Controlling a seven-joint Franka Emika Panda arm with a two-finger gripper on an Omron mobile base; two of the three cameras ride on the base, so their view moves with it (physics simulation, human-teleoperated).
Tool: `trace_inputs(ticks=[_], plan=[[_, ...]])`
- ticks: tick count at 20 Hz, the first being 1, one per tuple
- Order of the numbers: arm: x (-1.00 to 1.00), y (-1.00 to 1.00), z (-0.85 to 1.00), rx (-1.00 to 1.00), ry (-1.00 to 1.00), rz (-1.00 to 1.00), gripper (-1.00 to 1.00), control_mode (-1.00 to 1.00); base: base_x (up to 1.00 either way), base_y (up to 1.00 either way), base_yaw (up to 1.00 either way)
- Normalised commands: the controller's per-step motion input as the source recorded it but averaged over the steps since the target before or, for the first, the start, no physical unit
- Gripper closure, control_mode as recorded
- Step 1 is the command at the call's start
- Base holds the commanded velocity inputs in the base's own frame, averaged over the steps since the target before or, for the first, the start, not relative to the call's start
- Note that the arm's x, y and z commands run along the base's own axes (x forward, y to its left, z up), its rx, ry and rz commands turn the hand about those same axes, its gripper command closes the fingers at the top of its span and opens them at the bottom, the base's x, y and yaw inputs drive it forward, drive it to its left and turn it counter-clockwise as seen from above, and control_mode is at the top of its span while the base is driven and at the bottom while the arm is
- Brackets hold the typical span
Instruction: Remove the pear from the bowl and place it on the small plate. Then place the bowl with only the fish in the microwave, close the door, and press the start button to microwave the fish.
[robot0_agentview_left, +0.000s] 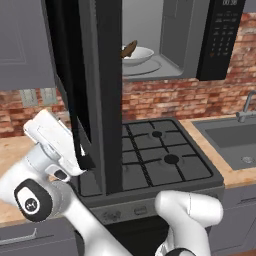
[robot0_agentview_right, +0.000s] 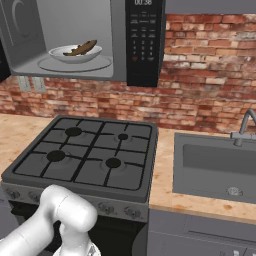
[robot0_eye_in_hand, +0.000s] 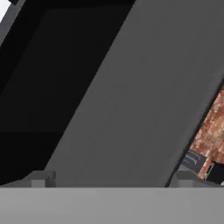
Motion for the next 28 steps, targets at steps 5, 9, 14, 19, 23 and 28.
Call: trace_inputs(ticks=[5, 9, 14, 19, 23, 28], plan=[[-0.18, -1.0, 0.27, 0.47, -0.09, 0.22, -1.0, -1.0, 0.0, 0.0, 0.0], [0.05, -1.0, 0.15, 0.4, -0.04, 0.25, -1.0, -1.0, 0.0, 0.0, 0.0], [0.28, -1.0, 0.05, 0.31, -0.01, 0.25, -1.0, -1.0, 0.0, 0.0, 0.0], [0.5, -0.9, 0.0, 0.21, -0.08, 0.32, -1.0, -1.0, 0.0, 0.0, 0.0], [0.67, -0.67, 0.0, 0.17, -0.12, 0.36, -1.0, -1.0, 0.0, 0.0, 0.0], [0.56, -0.6, 0.0, 0.15, -0.06, 0.34, -1.0, -1.0, 0.0, 0.0, 0.0]])
